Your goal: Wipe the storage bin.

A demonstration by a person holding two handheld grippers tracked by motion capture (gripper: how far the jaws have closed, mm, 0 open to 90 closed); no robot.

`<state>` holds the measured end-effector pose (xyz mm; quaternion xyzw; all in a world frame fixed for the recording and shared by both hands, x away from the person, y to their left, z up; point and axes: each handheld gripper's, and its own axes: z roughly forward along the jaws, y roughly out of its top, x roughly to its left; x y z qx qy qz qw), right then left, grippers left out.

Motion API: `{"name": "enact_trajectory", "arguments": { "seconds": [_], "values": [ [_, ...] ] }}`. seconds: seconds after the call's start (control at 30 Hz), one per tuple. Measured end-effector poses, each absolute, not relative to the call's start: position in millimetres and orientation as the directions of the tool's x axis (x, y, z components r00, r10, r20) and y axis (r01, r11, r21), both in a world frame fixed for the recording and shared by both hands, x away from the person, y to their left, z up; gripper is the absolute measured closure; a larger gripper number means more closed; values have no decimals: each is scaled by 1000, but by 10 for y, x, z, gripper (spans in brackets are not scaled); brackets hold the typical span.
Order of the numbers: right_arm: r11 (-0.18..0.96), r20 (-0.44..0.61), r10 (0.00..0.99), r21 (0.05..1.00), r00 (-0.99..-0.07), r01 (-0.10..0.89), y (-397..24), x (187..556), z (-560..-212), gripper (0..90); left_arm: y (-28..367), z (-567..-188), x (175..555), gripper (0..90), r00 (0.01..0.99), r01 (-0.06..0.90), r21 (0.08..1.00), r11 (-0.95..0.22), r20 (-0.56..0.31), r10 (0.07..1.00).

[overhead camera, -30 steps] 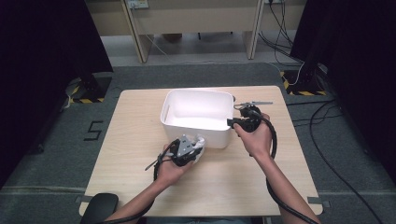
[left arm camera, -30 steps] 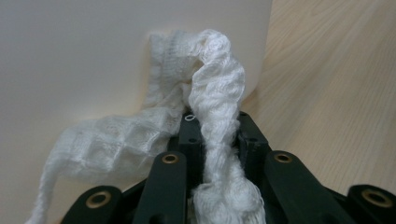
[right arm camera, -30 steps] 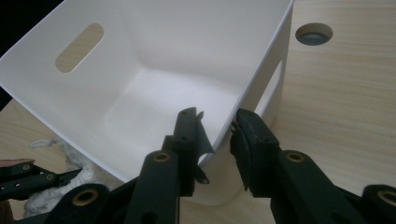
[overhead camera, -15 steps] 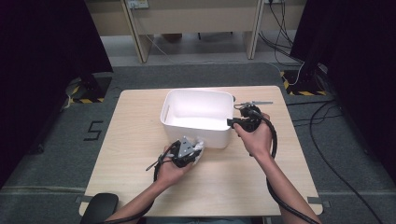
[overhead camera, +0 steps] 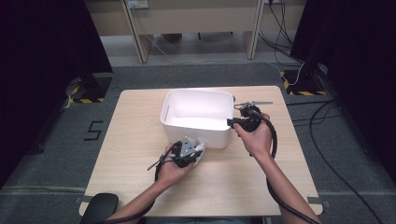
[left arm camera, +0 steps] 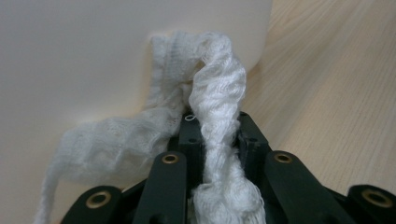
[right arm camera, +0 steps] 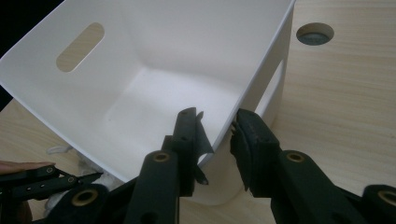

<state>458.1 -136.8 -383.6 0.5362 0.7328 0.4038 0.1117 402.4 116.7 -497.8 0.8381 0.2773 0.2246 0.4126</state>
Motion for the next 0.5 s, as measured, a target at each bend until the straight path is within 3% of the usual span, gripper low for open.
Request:
{"name": "enact_trajectory", "arguments": {
  "seconds": [0.5],
  "values": [
    [101,268,875,714,-403,693,-1374,4588,-3838,706,1081,-4972,4041,760,753,288,814,-504,132,644]
  ]
}}
